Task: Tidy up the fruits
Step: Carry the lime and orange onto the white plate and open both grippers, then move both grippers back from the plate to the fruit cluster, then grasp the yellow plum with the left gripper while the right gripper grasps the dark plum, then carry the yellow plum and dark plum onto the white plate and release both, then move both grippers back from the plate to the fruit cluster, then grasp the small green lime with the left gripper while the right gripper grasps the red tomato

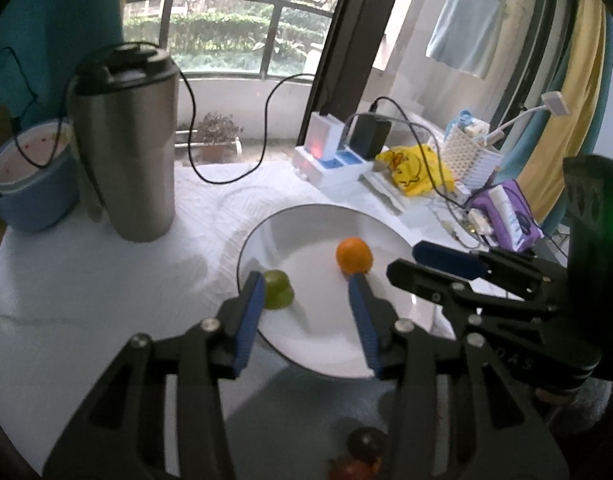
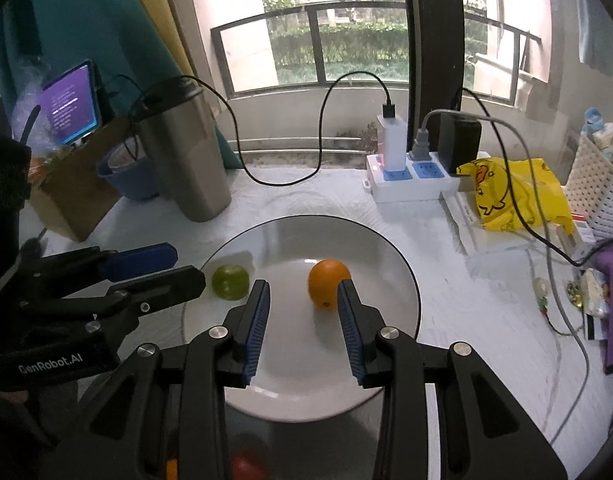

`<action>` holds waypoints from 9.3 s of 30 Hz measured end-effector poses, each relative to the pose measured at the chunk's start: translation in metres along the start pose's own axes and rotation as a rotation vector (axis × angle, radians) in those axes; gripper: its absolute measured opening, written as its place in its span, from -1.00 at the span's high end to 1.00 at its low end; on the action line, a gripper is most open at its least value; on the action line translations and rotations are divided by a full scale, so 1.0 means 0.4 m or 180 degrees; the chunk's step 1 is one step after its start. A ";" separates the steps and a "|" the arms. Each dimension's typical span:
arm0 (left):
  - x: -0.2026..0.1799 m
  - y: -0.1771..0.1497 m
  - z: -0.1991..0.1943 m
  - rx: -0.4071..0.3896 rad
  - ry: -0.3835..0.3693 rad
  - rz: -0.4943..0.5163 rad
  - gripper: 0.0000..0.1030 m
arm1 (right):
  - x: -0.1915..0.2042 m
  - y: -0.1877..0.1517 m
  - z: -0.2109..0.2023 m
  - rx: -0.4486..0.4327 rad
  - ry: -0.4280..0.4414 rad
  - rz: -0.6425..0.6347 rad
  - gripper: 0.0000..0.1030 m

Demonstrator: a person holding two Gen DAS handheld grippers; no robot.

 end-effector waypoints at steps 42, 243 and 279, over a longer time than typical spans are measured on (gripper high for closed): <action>-0.039 -0.325 -0.252 0.0004 -0.0012 -0.0090 0.11 | 0.192 -0.347 -0.226 0.0134 0.0169 0.0019 0.28; -0.093 -0.271 -0.175 0.0062 0.0019 -0.0136 0.05 | 0.041 -0.230 -0.201 -0.0082 -0.0054 0.0122 0.35; -0.092 -0.355 -0.187 0.0174 0.0129 -0.0026 0.47 | 0.066 -0.299 -0.157 0.0071 0.0103 0.0159 0.34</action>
Point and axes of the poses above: each gripper's, at about its wrist camera, not at the fingertips, and z roughly the way its jaws point, x to its left, y to its top, the point moved 10 cm from there along z, roughly the way its jaws point, and after that the axes turned 7 degrees about y, right-handed, at the moved point
